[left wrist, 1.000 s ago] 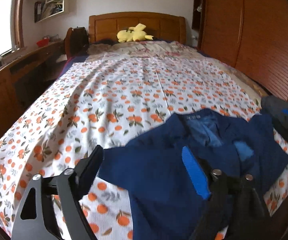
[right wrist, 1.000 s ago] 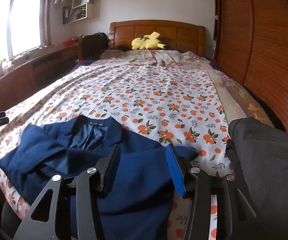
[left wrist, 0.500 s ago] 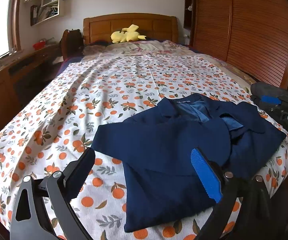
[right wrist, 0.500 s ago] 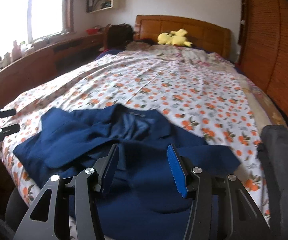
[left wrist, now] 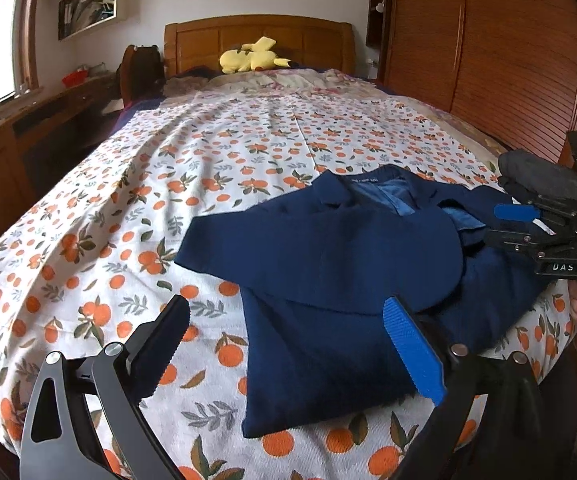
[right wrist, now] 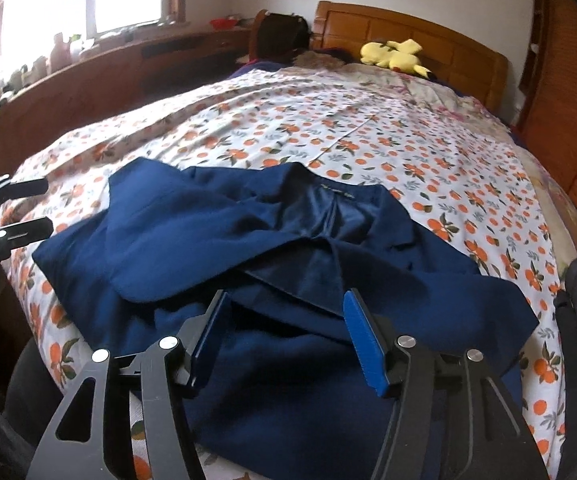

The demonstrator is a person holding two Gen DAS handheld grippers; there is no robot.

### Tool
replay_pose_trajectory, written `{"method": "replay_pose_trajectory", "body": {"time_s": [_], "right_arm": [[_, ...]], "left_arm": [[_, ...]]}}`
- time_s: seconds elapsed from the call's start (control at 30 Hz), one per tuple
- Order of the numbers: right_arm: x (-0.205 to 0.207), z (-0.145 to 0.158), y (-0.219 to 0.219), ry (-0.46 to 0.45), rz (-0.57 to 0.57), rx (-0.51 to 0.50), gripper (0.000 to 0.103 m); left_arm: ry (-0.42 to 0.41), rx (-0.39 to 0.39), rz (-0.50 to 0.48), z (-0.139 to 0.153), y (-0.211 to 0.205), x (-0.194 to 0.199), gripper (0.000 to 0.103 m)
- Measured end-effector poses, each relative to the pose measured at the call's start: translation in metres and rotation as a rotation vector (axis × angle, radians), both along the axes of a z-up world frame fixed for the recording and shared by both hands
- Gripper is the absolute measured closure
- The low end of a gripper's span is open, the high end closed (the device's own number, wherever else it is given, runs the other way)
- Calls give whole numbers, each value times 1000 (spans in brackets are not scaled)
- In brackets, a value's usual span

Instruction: Fold large clothes

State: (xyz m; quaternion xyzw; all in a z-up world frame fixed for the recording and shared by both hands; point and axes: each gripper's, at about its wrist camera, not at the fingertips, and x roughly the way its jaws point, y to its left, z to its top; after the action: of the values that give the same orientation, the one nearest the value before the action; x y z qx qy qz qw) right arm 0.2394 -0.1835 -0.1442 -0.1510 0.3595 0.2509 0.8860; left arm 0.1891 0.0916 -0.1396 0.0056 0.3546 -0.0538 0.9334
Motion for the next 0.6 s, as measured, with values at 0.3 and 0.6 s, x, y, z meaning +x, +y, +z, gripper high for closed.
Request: {"method": "replay_pose_trajectory", "body": {"time_s": [0.3, 0.6], "right_arm": [[15, -22, 20, 66, 63, -151, 46], [40, -19, 34, 46, 105, -177, 101]], "left_arm": [[13, 12, -22, -8, -6, -5, 5], [13, 14, -27, -9, -8, -6, 5]]}}
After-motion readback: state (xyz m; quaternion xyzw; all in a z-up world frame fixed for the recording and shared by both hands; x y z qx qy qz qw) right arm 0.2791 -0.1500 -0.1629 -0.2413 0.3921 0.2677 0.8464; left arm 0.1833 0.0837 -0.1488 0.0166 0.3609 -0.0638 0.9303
